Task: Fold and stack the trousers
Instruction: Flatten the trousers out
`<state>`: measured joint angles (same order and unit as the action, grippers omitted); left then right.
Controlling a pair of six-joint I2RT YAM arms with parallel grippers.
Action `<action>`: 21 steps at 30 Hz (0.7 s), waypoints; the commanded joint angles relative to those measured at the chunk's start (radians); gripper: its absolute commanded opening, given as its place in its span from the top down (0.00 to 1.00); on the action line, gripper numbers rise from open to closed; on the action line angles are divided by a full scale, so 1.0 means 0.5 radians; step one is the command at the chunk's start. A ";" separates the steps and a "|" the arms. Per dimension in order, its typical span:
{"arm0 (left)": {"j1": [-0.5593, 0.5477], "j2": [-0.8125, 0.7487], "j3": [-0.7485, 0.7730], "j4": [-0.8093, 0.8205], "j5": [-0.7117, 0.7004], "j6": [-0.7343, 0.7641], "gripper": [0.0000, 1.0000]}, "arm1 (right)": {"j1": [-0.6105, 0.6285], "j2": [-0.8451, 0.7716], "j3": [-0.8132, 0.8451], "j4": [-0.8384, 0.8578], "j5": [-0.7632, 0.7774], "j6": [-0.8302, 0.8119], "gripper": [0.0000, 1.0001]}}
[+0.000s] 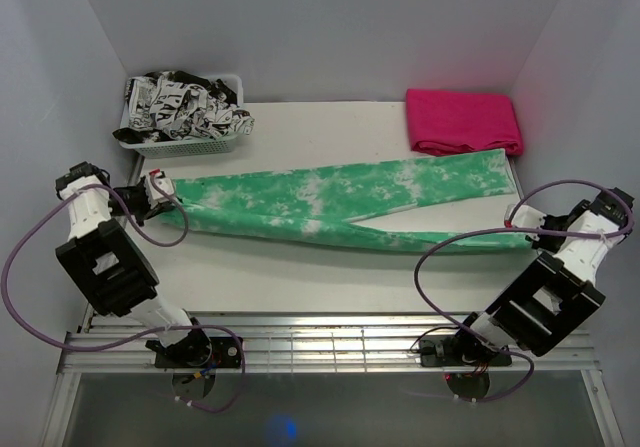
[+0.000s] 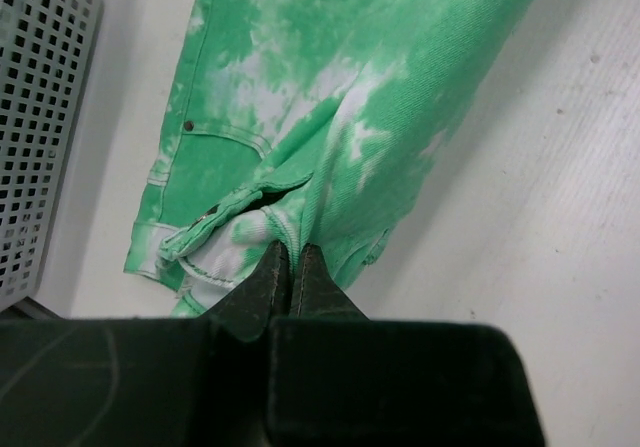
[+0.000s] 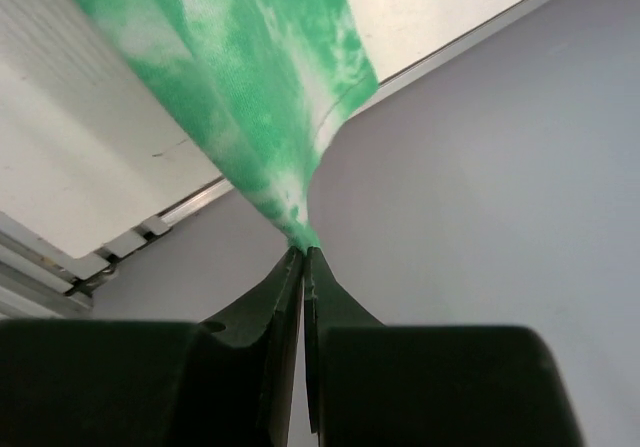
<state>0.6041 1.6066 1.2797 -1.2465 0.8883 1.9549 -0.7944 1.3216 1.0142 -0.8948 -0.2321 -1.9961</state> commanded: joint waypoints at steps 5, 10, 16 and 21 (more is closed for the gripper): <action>-0.110 0.253 0.413 0.464 0.310 -0.767 1.00 | 0.358 0.329 0.508 0.118 -0.097 0.310 0.92; -0.312 0.419 0.490 1.068 0.077 -1.561 1.00 | 0.690 0.691 0.898 0.157 0.077 0.724 0.92; -0.456 0.784 0.696 1.636 -0.328 -2.218 1.00 | 0.868 1.289 1.370 0.240 0.394 1.110 0.92; -0.524 0.934 0.723 1.962 -0.625 -2.547 0.82 | 0.972 1.520 1.501 0.316 0.550 1.274 0.92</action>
<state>0.3435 2.0880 1.6035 -0.4641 0.7109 0.8623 -0.3340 2.0914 1.7504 -0.7712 -0.0502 -1.4654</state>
